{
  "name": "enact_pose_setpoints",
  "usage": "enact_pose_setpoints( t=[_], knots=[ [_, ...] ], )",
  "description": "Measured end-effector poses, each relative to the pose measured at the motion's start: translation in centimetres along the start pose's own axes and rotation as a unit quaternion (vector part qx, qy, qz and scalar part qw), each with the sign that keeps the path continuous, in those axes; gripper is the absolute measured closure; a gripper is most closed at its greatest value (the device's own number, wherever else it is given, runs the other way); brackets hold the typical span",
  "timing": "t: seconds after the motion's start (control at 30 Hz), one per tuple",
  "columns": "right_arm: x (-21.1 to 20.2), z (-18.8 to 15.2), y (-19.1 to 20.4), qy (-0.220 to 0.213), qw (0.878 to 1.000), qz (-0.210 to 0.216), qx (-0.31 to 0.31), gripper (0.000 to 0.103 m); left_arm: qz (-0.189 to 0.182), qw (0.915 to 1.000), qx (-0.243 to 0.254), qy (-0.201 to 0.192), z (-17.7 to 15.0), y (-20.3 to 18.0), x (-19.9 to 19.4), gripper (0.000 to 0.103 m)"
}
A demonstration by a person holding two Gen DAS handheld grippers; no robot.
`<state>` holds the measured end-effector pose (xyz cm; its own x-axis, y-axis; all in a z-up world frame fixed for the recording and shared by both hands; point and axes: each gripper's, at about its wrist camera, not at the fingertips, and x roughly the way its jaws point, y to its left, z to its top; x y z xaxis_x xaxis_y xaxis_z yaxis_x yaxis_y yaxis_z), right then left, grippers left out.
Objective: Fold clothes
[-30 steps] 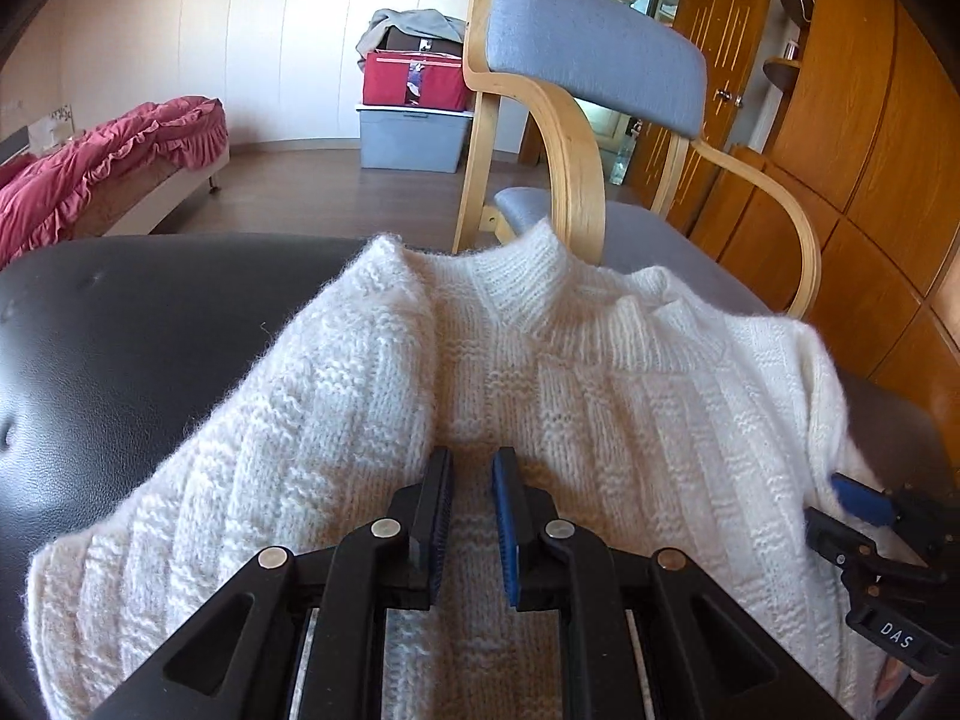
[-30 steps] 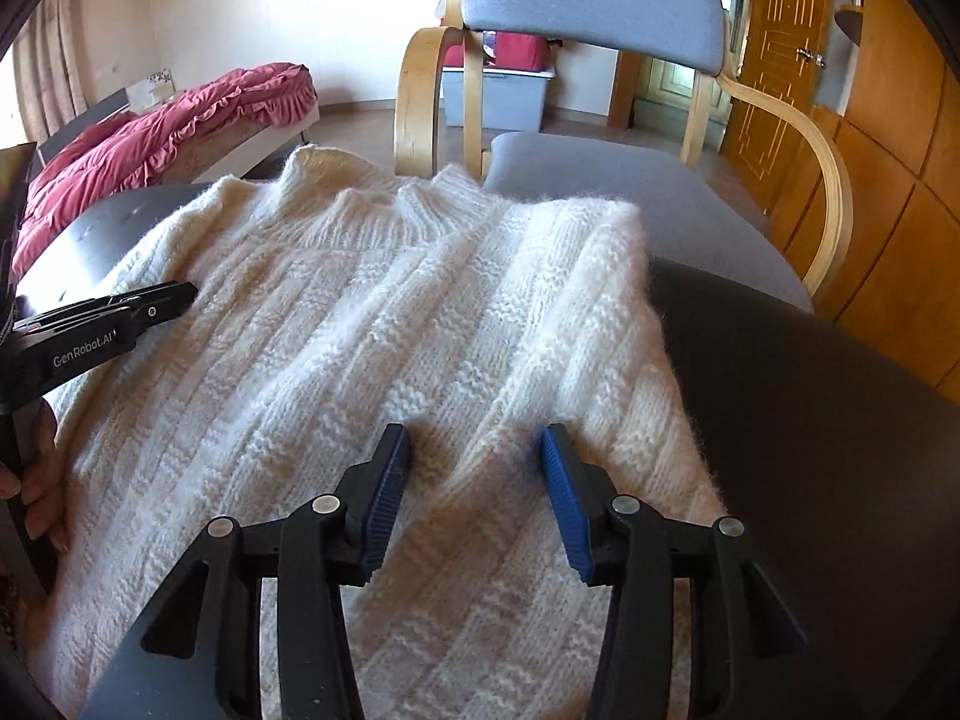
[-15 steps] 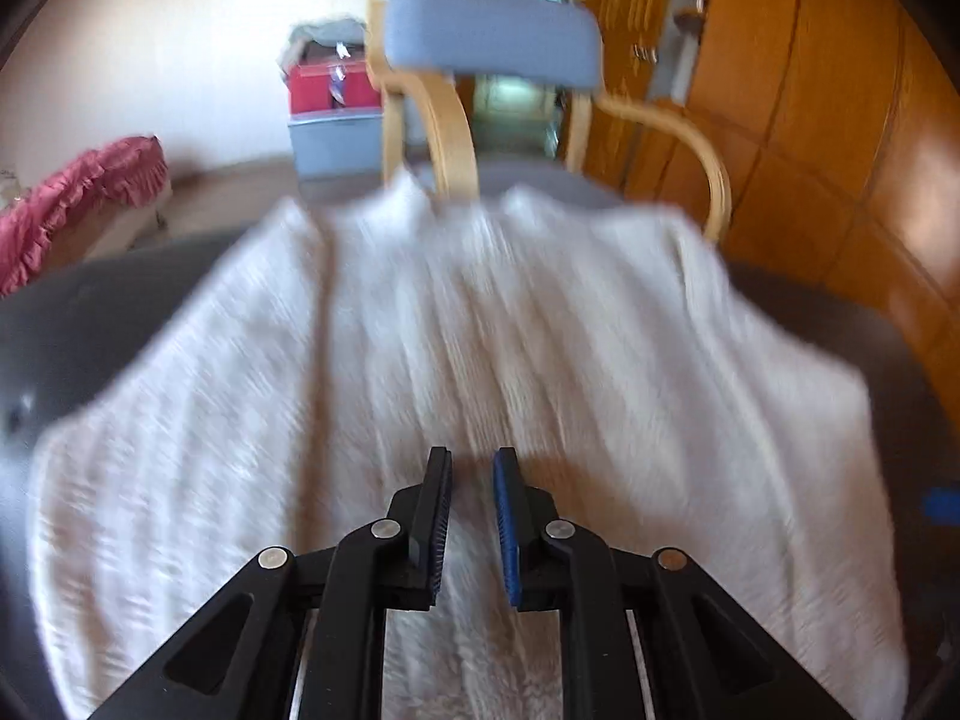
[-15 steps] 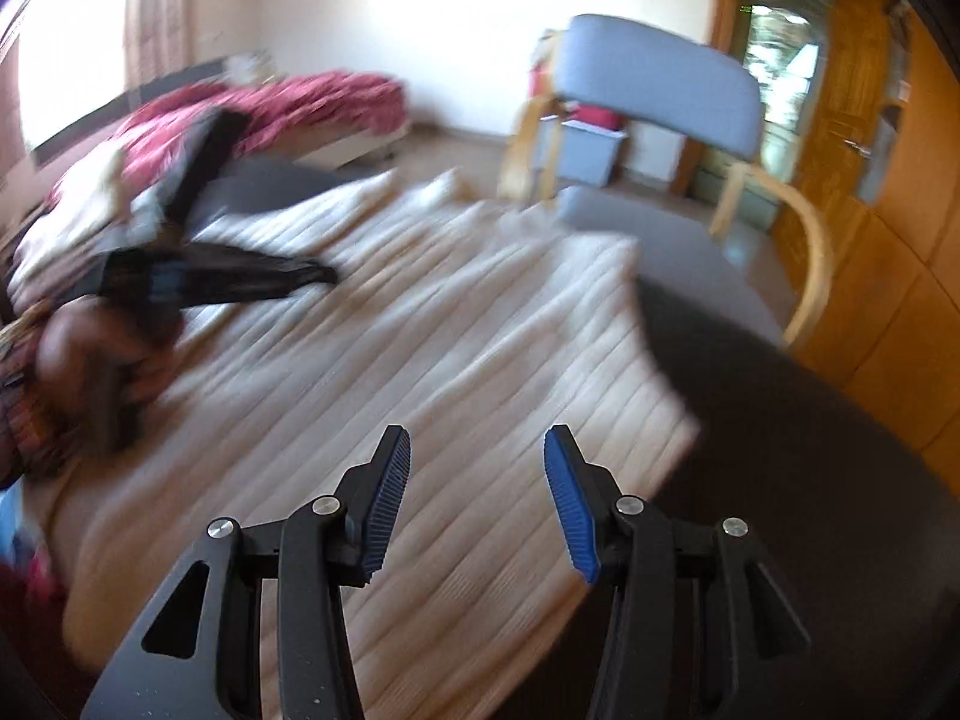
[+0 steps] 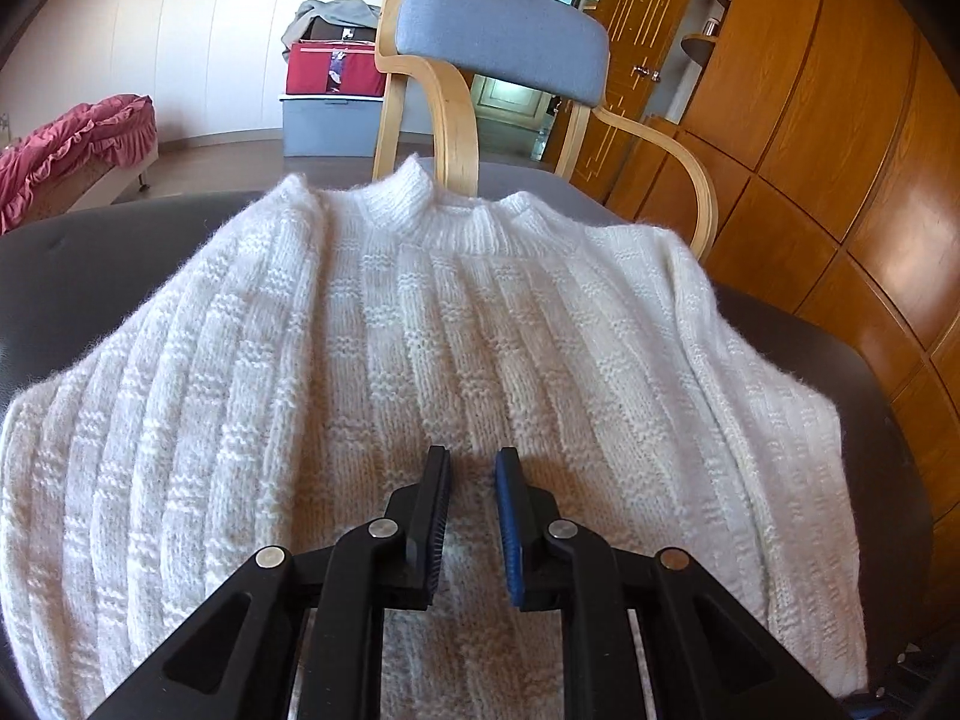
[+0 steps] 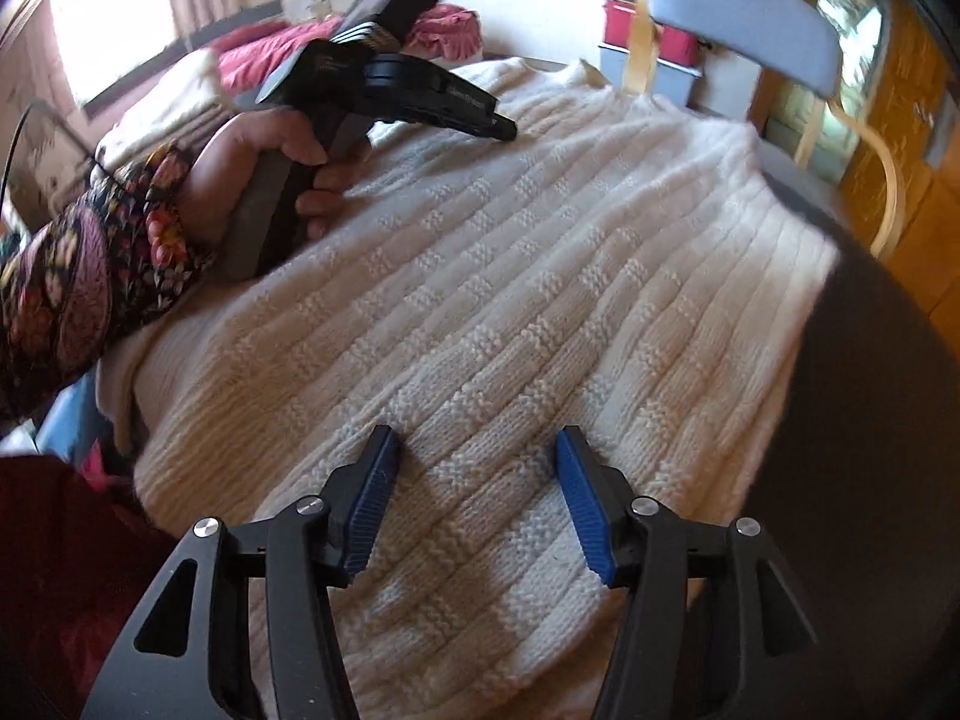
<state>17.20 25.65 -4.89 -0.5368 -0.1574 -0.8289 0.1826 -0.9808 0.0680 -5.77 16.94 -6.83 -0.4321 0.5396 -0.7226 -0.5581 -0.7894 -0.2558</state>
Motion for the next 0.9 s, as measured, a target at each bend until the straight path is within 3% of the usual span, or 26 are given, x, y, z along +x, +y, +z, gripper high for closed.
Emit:
enact_pose_setpoints(
  t=[0.13,0.2,0.37,0.5,0.63,0.8,0.9],
  knots=[
    [-1.0,0.2,-1.5,-0.003,0.999,0.029,0.032,0.085,-0.006,1.0000,-0.005,0.000,0.1,0.3,0.0,0.088],
    [-1.7,0.2,-3.0,-0.010,0.997,0.039,0.063,0.090,-0.008,0.9999,-0.007,0.001,0.2,0.4,0.1,0.088],
    [-4.9,-0.2,-8.0,-0.061,0.989,0.010,0.133,0.092,-0.009,0.9999,-0.008,0.001,0.1,0.4,0.0,0.088],
    [-7.5,-0.2,-13.9,-0.106,0.974,-0.042,0.196,0.092,-0.010,0.9999,-0.008,0.001,0.2,0.4,0.1,0.088],
    [-7.8,-0.7,-21.1,-0.119,0.950,-0.097,0.272,0.092,-0.011,0.9999,-0.008,0.001,0.2,0.3,0.2,0.087],
    [-6.5,-2.8,-29.2,-0.105,0.912,-0.162,0.361,0.092,-0.015,0.9998,-0.009,0.001,0.1,0.1,0.2,0.085],
    [-7.4,-3.9,-30.1,-0.114,0.903,-0.178,0.375,0.089,-0.016,0.9998,-0.012,0.001,0.1,-0.1,0.4,0.085]
  ],
)
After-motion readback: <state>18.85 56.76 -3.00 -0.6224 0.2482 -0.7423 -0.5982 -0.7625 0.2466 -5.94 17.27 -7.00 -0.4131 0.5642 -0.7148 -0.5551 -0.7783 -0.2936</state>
